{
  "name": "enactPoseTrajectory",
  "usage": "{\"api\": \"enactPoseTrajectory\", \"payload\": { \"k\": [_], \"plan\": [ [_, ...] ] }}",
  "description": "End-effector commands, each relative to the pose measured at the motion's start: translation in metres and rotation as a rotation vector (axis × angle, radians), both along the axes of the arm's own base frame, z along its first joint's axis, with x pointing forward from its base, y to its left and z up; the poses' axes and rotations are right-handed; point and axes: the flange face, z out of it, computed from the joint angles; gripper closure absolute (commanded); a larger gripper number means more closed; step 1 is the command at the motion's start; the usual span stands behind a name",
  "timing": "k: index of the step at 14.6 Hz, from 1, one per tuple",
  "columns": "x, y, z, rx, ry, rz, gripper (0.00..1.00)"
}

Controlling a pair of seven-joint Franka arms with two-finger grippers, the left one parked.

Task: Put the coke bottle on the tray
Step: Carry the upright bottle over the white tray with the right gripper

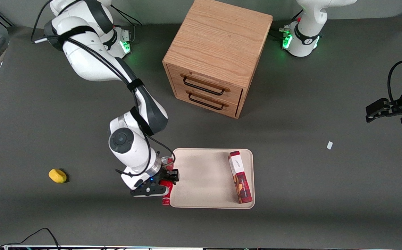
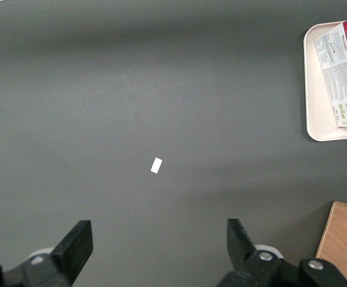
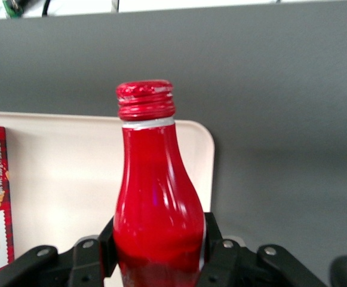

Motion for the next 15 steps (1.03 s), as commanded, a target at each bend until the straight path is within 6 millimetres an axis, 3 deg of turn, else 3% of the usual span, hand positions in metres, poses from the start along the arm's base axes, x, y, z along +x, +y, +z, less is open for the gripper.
{"api": "enactPoseTrajectory", "payload": {
  "k": [1, 5, 7, 8, 11, 12, 15],
  "plan": [
    [-0.001, 0.02, -0.019, 0.071, 0.02, -0.008, 0.94],
    [-0.004, 0.021, -0.069, 0.084, 0.042, -0.028, 0.81],
    [-0.004, 0.02, -0.092, 0.088, 0.036, -0.034, 0.67],
    [-0.004, 0.02, -0.095, 0.091, 0.032, -0.036, 0.63],
    [-0.007, 0.024, -0.104, 0.094, 0.041, -0.054, 0.05],
    [-0.007, 0.025, -0.103, 0.098, 0.033, -0.054, 0.0],
    [-0.007, 0.025, -0.101, 0.097, 0.029, -0.051, 0.0]
  ]
}}
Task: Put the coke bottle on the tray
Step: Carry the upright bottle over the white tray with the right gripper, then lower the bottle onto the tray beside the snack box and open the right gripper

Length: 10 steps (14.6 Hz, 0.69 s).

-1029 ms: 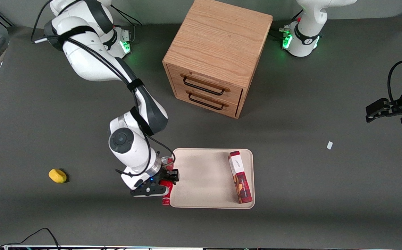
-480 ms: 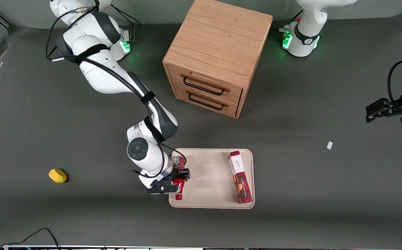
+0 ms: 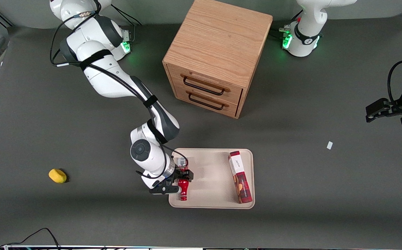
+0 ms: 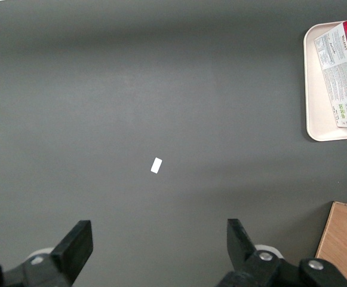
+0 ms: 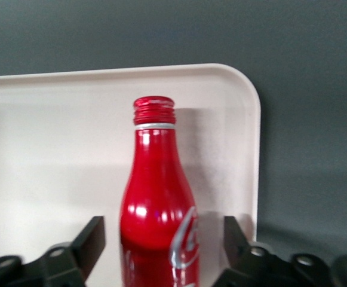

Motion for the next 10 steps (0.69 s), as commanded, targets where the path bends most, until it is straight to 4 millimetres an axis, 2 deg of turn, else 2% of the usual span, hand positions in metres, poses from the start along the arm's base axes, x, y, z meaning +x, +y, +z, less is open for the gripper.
{"api": "enactPoseTrajectory", "payload": {
  "k": [1, 5, 7, 9, 10],
  "plan": [
    [0.004, 0.005, 0.008, 0.019, -0.02, -0.018, 0.0],
    [0.007, 0.003, 0.014, 0.016, -0.03, -0.015, 0.0],
    [0.009, 0.0, 0.025, 0.02, -0.036, -0.019, 0.0],
    [0.008, -0.01, 0.053, 0.009, -0.044, -0.019, 0.0],
    [0.009, -0.025, 0.073, 0.005, -0.048, -0.031, 0.0]
  ]
}}
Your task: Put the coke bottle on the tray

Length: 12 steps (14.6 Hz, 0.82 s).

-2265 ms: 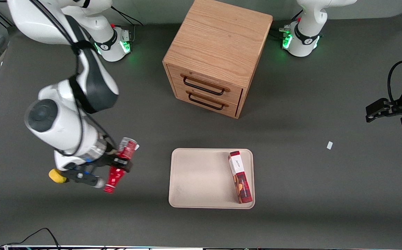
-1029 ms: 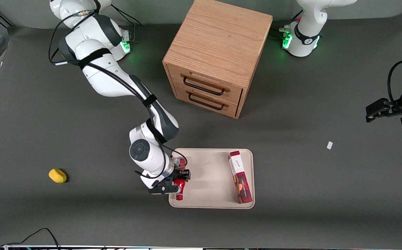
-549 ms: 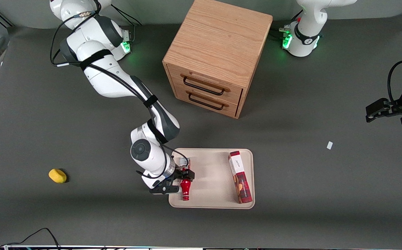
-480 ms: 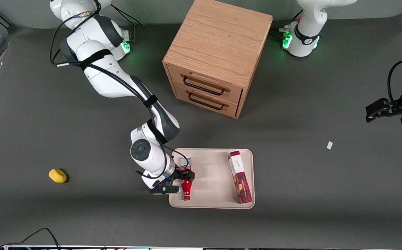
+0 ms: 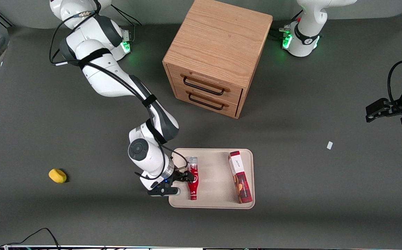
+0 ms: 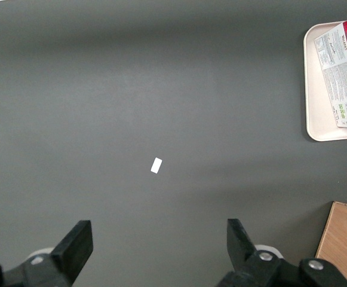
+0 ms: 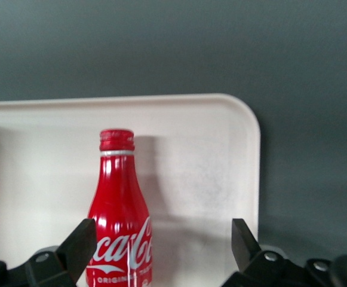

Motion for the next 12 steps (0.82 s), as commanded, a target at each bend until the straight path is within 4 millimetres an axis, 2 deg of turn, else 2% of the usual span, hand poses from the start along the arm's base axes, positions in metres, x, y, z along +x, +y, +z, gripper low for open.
{"api": "enactPoseTrajectory", "payload": {
  "k": [1, 4, 7, 9, 12],
  "plan": [
    [0.001, -0.045, 0.063, -0.018, 0.01, -0.042, 0.0],
    [0.002, -0.109, 0.124, -0.066, 0.074, -0.057, 0.0],
    [-0.004, -0.191, 0.184, -0.121, 0.167, -0.05, 0.0],
    [-0.018, -0.233, 0.227, -0.142, 0.178, -0.067, 0.0],
    [-0.048, -0.286, 0.271, -0.192, 0.187, -0.093, 0.0]
  ]
}}
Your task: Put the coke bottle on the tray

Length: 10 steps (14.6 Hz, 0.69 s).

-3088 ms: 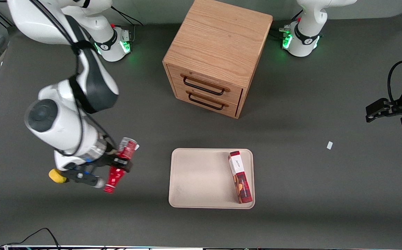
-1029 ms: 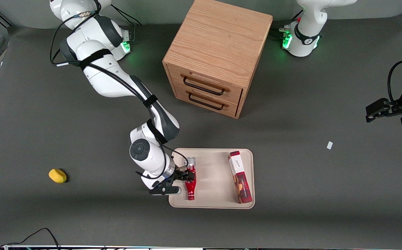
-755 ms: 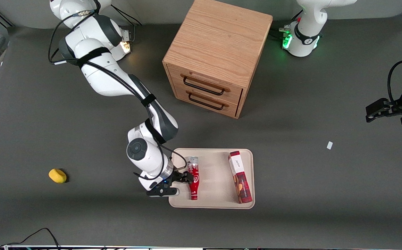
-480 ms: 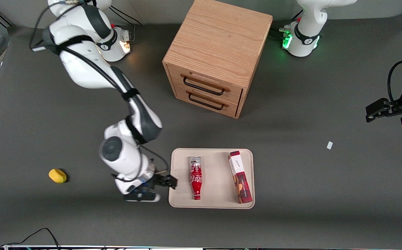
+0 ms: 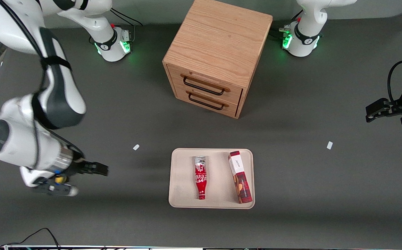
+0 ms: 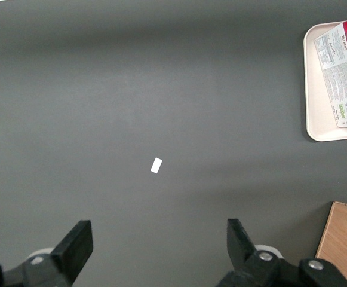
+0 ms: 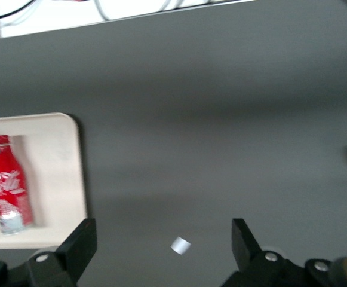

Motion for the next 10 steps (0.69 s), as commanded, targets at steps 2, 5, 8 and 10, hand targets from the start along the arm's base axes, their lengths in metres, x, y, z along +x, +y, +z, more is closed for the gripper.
{"api": "enactPoseTrajectory", "payload": {
  "k": [2, 5, 8, 10],
  "plan": [
    [-0.06, -0.043, 0.048, -0.035, 0.015, 0.001, 0.0],
    [-0.093, -0.061, 0.086, -0.041, 0.043, -0.013, 0.0],
    [-0.116, -0.06, 0.119, -0.039, 0.053, -0.007, 0.0],
    [-0.119, -0.062, 0.128, -0.036, 0.039, -0.008, 0.0]
  ]
}}
